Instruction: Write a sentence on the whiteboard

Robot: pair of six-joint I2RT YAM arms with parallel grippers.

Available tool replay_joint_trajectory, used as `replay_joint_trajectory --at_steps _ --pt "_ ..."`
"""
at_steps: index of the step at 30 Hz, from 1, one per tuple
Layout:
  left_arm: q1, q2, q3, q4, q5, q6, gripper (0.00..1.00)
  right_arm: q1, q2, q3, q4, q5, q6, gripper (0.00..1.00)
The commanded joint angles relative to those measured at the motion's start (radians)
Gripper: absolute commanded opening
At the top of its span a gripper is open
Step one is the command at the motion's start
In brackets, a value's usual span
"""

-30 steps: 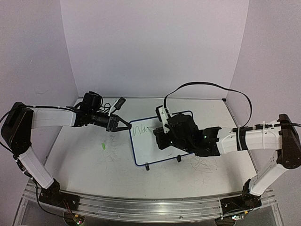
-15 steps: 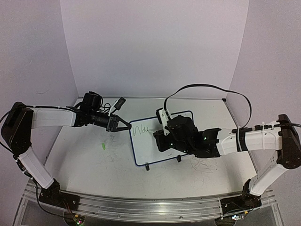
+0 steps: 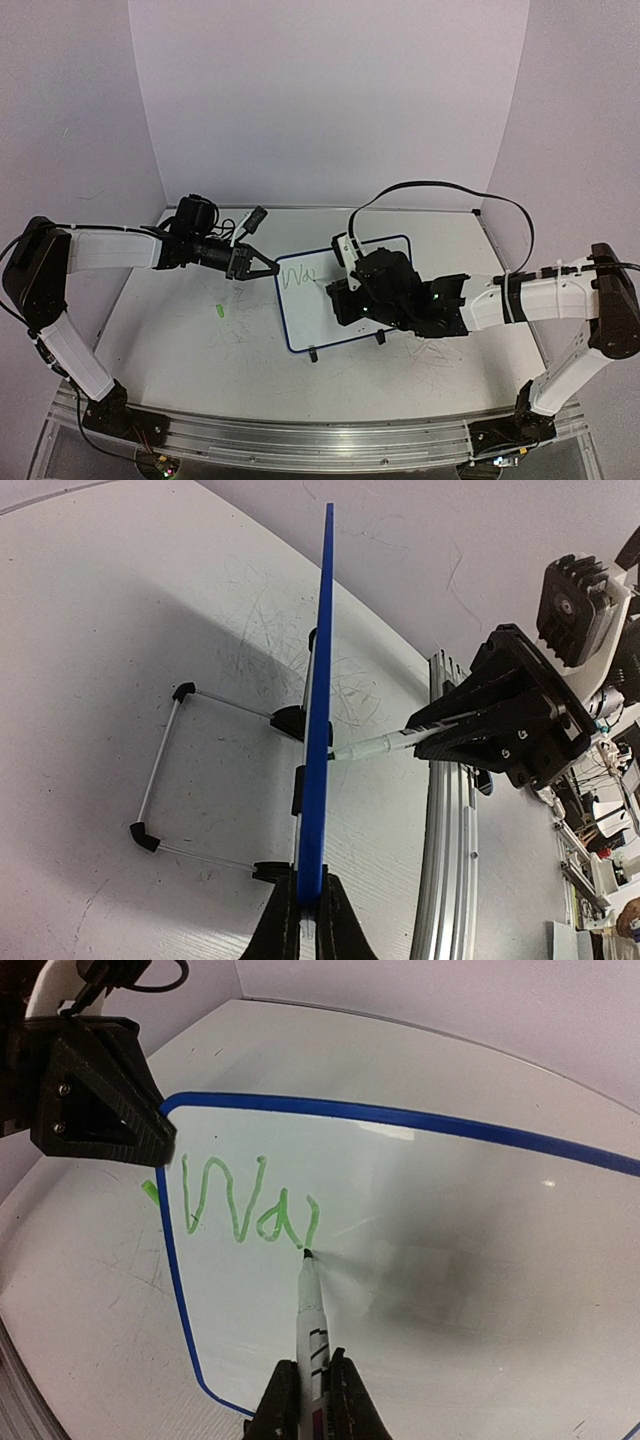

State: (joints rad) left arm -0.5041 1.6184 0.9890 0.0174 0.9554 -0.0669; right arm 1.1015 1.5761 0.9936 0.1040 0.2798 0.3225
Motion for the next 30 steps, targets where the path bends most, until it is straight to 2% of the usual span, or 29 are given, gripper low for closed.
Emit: replay_joint_trajectory --at_steps 1,23,30 --pt "-0.019 -0.011 0.031 -0.037 0.015 0.026 0.00 0.001 -0.020 0.018 0.011 0.046 -0.005 0.00" --pt "-0.019 -0.022 0.028 -0.039 0.013 0.029 0.00 -0.002 -0.008 0.058 0.009 0.137 0.010 0.00" --pt "-0.019 -0.019 0.028 -0.040 0.015 0.029 0.00 -0.003 -0.033 0.040 0.008 0.104 0.004 0.00"
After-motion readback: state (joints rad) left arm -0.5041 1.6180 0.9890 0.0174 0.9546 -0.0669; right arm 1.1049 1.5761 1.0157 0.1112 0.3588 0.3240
